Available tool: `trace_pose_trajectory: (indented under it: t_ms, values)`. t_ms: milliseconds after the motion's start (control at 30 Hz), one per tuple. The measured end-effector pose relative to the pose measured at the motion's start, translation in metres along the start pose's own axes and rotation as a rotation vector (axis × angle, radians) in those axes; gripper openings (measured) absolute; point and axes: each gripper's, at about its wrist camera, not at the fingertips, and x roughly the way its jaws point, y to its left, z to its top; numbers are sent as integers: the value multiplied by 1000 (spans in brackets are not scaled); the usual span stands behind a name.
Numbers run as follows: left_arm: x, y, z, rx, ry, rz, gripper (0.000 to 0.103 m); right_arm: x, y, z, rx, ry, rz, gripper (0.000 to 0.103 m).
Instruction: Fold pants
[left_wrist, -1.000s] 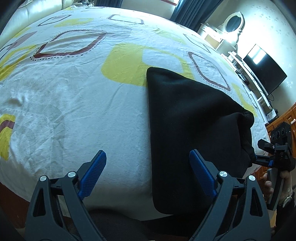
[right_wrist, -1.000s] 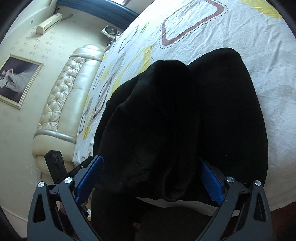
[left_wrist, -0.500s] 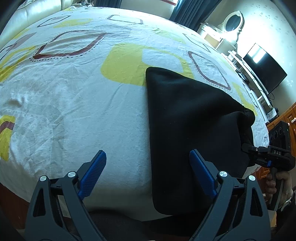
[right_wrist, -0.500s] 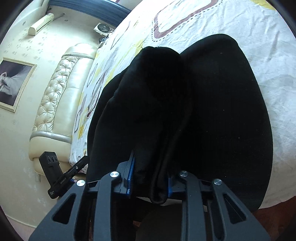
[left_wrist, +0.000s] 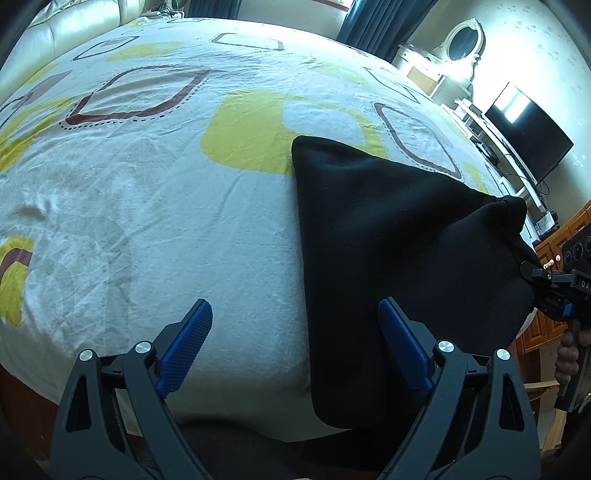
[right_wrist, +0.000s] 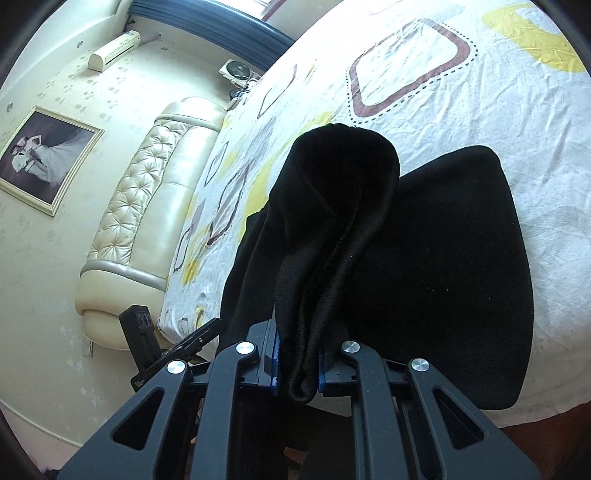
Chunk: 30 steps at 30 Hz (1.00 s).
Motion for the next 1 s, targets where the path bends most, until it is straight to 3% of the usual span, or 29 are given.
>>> trace_pose_trajectory:
  t_ms: [633, 867, 1000]
  values:
    - [-2, -5, -2, -22, 12, -60, 92, -12, -49, -11, 118, -18, -63, 13]
    - [0, -10, -4, -27, 25, -150, 92, -9, -66, -13, 151, -3, -53, 13]
    - [5, -6, -6, -86, 64, -229, 92, -14, -77, -13, 167, 2, -27, 14]
